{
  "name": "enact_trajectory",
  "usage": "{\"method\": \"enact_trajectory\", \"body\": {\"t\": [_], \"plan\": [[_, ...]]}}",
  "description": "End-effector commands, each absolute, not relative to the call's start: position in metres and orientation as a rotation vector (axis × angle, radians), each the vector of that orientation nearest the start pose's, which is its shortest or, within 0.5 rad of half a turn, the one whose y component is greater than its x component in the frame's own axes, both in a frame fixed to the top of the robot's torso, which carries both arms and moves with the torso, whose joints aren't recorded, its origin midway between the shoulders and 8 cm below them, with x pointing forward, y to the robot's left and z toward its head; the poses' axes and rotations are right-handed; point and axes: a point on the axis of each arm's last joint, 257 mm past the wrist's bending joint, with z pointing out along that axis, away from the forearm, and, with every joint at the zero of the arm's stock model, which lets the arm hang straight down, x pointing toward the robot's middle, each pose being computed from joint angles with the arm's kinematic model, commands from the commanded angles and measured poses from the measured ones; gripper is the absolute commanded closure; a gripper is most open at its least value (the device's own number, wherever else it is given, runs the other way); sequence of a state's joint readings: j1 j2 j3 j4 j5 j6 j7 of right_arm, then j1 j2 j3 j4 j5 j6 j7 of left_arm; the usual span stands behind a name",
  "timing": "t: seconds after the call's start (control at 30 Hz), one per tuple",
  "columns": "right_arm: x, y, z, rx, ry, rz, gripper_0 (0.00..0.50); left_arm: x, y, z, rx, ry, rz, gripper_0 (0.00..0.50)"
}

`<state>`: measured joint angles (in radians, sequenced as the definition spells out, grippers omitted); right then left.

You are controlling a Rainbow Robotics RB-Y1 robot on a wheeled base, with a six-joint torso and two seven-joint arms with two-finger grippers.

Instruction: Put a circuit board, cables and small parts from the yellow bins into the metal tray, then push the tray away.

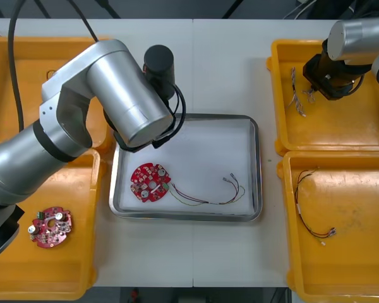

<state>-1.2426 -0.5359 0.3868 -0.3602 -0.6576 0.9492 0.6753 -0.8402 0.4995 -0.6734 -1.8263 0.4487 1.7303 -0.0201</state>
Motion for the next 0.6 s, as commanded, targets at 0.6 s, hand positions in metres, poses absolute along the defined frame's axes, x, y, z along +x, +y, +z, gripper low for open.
{"method": "enact_trajectory", "body": {"t": [0.6], "plan": [[0.617,-0.374,-0.151,1.061,2.483,0.032,0.5,0.495,0.09,-0.241,-0.772,2.445,-0.145,0.498]]}}
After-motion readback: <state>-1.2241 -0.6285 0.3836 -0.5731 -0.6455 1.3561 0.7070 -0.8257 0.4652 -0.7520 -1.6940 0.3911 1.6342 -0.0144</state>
